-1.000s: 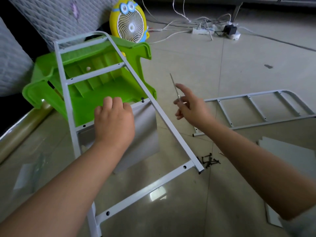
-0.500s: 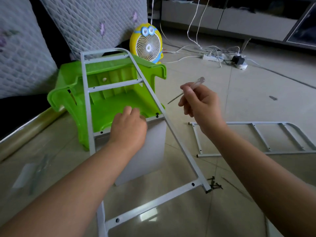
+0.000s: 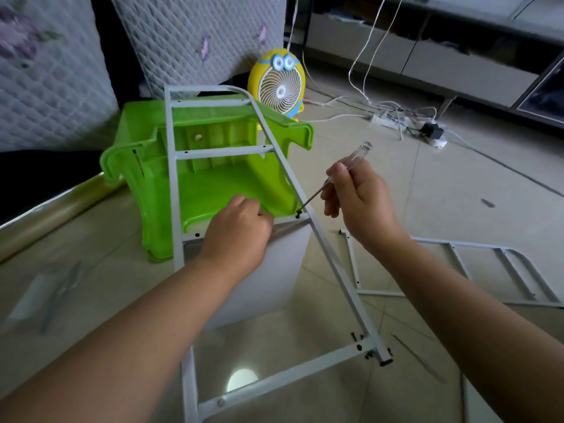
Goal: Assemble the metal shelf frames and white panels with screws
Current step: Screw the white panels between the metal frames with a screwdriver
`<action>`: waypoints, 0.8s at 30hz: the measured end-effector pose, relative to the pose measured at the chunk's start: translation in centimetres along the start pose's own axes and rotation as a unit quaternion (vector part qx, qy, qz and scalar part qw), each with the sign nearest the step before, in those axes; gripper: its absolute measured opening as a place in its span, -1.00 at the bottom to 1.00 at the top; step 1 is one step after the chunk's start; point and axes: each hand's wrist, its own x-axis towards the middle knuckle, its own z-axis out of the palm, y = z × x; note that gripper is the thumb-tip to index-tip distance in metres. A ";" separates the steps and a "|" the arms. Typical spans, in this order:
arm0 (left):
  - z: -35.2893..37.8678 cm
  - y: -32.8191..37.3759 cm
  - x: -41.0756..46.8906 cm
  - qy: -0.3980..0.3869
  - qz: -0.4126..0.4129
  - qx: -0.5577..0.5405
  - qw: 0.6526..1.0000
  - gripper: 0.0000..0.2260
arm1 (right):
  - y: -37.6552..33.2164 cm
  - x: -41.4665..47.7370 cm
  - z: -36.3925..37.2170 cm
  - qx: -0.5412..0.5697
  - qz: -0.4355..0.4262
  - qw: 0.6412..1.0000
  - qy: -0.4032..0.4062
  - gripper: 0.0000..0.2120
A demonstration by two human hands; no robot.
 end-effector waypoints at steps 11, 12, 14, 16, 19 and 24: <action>0.3 -0.3 -0.1 0.015 0.003 -0.042 0.999 -0.74 | -0.4 0.5 -0.7 -0.069 -0.025 0.995 -0.068 -0.76; 0.3 -0.2 -0.2 0.016 0.002 -0.048 0.999 -0.74 | -0.5 0.5 -0.9 -0.075 -0.030 0.994 -0.077 -0.74; 0.3 -0.1 -0.1 0.020 0.002 -0.058 0.998 -0.74 | -0.7 0.5 -1.0 -0.087 -0.046 0.992 -0.084 -0.75; 0.1 -0.1 -0.1 0.025 0.003 -0.063 0.998 -0.74 | -0.8 0.4 -1.0 -0.107 -0.052 0.989 -0.087 -0.82; 0.1 0.0 -0.2 0.024 0.001 -0.064 0.998 -0.75 | -1.1 0.5 -1.1 -0.123 -0.038 0.988 -0.085 -0.85; -0.2 0.0 -0.2 0.008 -0.005 -0.078 0.997 -0.73 | -2.2 1.1 -1.4 -0.147 -0.006 0.984 -0.097 -0.78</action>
